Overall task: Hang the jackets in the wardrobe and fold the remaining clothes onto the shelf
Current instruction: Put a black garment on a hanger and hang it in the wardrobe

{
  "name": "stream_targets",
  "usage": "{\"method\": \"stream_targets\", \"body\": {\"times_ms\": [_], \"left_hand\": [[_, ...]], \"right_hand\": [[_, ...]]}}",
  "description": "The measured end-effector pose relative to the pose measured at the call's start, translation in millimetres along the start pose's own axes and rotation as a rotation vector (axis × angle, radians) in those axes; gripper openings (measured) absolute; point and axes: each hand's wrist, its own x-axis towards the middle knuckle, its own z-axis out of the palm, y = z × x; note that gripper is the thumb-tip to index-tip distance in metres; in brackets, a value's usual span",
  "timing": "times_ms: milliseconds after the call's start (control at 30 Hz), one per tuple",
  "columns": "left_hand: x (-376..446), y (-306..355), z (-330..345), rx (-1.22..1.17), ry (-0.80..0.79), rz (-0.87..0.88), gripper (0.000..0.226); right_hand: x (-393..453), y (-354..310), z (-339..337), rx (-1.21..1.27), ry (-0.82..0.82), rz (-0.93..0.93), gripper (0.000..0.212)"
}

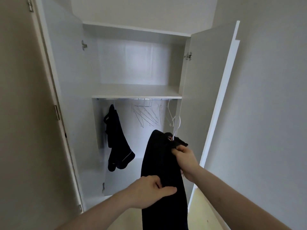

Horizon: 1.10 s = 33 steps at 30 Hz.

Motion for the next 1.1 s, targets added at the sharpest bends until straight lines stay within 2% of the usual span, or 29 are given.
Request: {"method": "stream_targets", "body": {"times_ms": [100,233,367,467,533,633,833,1100], "left_hand": [[43.4,8.9,-1.3,0.013,0.099,-0.037,0.067],[101.7,6.1,-2.4,0.021,0.209,-0.07,0.038],[144.5,-14.1,-1.6,-0.024,0.461,-0.092,0.018],[167.6,-23.5,-14.6,-0.094,0.671,-0.062,0.018],[184.0,-27.9,-31.3,-0.147,0.756,-0.065,0.021],[209.5,-42.3,-53.5,-0.16,0.782,-0.106,0.028],[266.2,-84.8,-91.9,-0.183,0.794,-0.202,0.028],[339.4,-141.0,-157.4,-0.16,0.785,-0.269,0.032]], "right_hand": [[46.7,0.8,13.2,0.059,-0.011,0.021,0.009],[101.3,4.5,25.1,0.06,-0.078,0.04,0.012],[157.4,3.1,29.9,0.078,-0.189,0.061,0.014],[195.2,-3.6,35.1,0.077,-0.323,0.077,0.01],[220.3,-8.0,40.1,0.034,-0.395,0.089,0.007],[258.3,-9.0,47.7,-0.051,-0.442,0.1,0.02],[324.4,7.2,61.3,-0.16,-0.478,0.097,0.029],[409.6,24.2,73.4,-0.233,-0.441,0.135,0.02]]}}
